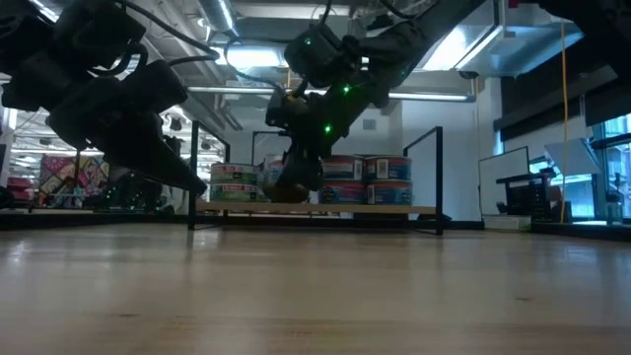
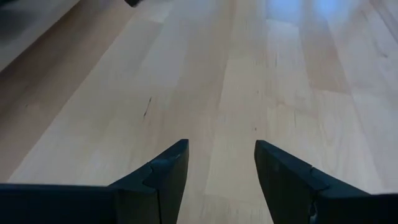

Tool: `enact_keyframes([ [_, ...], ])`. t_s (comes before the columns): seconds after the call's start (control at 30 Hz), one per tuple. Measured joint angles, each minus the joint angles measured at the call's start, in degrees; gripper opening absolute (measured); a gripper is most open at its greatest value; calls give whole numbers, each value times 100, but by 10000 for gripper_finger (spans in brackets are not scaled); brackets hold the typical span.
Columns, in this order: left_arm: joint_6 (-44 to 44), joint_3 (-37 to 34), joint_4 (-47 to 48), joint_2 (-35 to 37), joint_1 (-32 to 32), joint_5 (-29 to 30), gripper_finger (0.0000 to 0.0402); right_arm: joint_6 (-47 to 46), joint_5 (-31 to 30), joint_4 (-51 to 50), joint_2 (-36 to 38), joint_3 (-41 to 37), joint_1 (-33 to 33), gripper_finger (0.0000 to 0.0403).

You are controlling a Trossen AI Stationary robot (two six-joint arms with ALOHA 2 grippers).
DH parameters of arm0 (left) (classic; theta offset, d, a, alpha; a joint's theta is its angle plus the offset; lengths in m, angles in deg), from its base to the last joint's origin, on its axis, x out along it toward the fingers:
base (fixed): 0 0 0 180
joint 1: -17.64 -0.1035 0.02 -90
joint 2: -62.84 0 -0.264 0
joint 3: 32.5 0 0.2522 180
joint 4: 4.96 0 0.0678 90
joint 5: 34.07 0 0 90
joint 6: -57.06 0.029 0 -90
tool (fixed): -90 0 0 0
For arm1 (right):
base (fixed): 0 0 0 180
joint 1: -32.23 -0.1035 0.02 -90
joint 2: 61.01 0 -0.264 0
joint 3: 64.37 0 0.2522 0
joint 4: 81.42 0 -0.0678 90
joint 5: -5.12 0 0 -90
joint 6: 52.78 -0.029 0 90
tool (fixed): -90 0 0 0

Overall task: Stack canned seafood by type on shelf
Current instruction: Put the blue and pink tuna can on the shelf

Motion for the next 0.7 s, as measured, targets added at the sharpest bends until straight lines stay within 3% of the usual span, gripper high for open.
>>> enact_keyframes([
  [0.37, -171, 0, -26, -1, -2, -2, 182, -418, 30, -274, 71, -2, -173, 303],
  [0.53, 104, 62, -586, -18, -2, -2, 182, -963, 123, -1434, 783, 0, -965, 303],
  [0.7, 785, 545, -569, -268, -110, -1, 182, -1790, 556, -2641, 1512, -381, -1857, 281],
])
